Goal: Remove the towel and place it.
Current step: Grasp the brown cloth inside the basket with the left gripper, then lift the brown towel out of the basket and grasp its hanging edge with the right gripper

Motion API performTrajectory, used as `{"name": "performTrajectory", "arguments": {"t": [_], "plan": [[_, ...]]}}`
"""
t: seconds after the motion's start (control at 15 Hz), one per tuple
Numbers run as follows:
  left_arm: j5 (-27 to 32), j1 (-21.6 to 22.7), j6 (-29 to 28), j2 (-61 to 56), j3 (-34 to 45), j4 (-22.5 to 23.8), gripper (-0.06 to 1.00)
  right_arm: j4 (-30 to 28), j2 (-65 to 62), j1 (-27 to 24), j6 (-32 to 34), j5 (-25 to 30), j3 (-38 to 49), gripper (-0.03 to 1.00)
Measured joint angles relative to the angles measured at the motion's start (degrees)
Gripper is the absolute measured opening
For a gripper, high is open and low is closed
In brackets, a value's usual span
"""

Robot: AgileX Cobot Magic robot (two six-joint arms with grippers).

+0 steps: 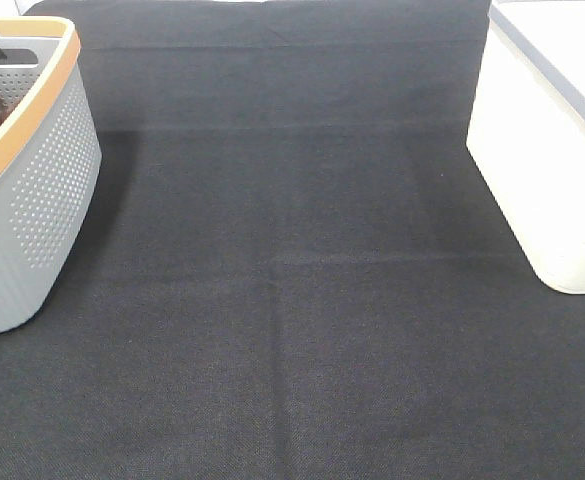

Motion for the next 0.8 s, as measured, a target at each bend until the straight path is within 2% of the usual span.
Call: {"name": "performTrajectory", "arguments": {"t": [0.27, 0.8], "plan": [[1.7, 0.0, 0.3, 0.0, -3.9, 0.1, 0.02, 0.0, 0.0, 0.0, 0.0, 0.0, 0.0, 0.8], [9.2, 0.0, 5.5, 0.1, -14.4, 2.1, 0.0, 0.0, 0.0, 0.0, 0.0, 0.0, 0.0, 0.8]]}}
